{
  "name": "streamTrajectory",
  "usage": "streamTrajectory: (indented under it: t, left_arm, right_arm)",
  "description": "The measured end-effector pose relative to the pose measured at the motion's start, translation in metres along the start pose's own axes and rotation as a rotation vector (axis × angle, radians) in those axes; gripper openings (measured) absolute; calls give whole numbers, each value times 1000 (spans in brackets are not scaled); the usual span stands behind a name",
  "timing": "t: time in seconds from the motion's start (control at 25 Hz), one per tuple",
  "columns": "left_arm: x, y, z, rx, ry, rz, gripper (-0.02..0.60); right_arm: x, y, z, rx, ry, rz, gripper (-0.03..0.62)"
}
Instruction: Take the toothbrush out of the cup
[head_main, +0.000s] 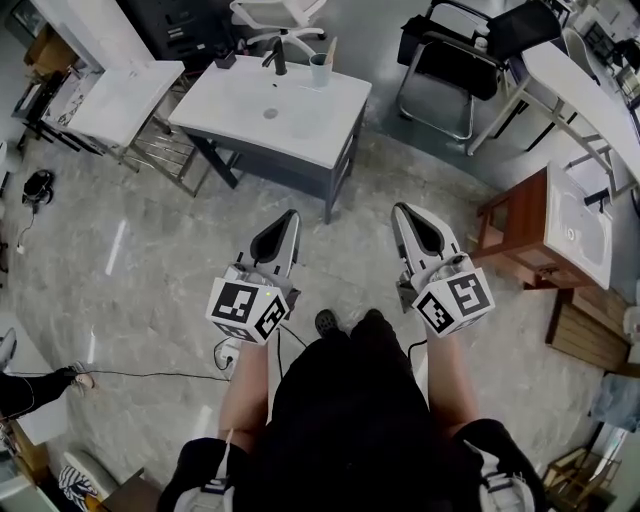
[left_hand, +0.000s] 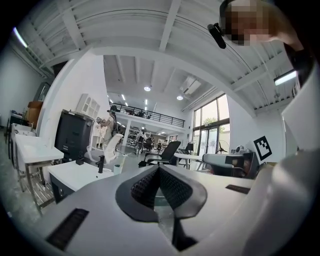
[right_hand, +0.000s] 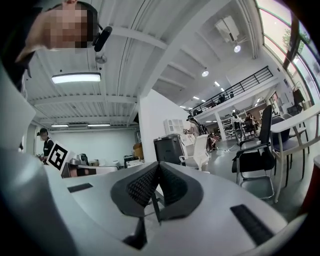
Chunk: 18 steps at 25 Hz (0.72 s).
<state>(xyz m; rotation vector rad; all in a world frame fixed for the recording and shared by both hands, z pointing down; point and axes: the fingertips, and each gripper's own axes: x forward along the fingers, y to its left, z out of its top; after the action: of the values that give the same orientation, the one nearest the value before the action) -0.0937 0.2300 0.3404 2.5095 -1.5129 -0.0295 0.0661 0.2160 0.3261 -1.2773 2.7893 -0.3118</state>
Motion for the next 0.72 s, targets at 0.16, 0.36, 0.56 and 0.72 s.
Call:
streamTrajectory:
  t: [0.16,0.36,0.56,0.72]
  left_arm:
    - [4,2,-15,-23,37,3,14]
    - [20,6,-30,-42,78,0,14]
    - [46,24,-32,-28,67,38,14]
    - [77,40,-17,43,61,67,14]
  right_arm:
    - [-5,-12,-13,40,30,-33,31]
    - [6,-28,-24,55,63,-44,31]
    - [34,-52,-29,56,66,-30,31]
    - [68,-72,-21,68,61,-1,31]
